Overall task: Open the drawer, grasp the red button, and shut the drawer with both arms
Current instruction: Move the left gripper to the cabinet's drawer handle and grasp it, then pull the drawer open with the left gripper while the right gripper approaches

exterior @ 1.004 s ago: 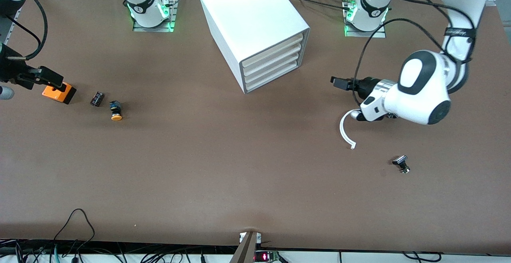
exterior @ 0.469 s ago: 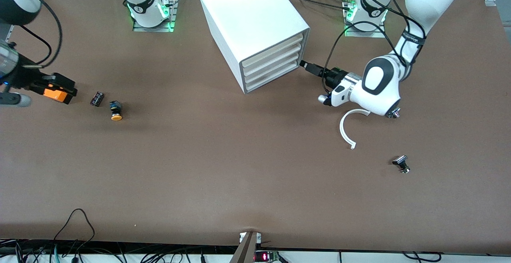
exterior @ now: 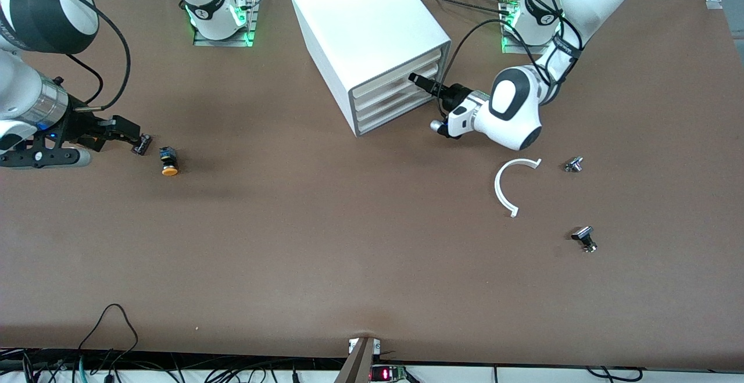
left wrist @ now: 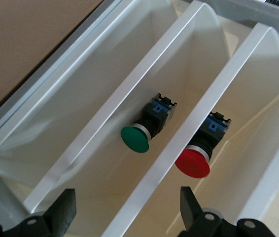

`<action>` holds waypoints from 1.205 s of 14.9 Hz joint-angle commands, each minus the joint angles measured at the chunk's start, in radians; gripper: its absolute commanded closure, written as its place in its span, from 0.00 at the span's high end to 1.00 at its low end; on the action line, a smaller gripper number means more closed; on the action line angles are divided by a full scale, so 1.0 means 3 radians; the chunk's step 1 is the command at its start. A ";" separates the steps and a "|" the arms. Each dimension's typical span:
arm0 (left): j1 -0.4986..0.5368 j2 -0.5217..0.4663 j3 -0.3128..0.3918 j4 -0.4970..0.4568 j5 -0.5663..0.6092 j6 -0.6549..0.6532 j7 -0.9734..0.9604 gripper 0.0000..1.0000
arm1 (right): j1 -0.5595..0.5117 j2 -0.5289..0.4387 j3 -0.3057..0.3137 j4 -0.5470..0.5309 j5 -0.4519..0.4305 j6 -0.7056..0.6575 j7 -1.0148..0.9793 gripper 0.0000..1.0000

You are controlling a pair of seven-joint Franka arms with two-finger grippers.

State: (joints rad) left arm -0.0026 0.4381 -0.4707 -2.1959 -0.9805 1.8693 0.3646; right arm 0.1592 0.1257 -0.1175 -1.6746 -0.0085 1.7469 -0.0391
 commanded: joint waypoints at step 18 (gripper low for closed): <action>-0.0022 -0.0029 0.0766 0.0431 0.0221 0.0237 0.0165 0.00 | 0.0676 0.0854 0.0539 0.0948 0.0166 0.0328 -0.1444 1.00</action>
State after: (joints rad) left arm 0.0086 0.4169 -0.2893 -2.1022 -0.9709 1.8618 0.4603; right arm 0.3523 0.3226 0.0159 -1.4882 0.0225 1.8564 -0.4387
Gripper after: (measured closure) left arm 0.824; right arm 0.000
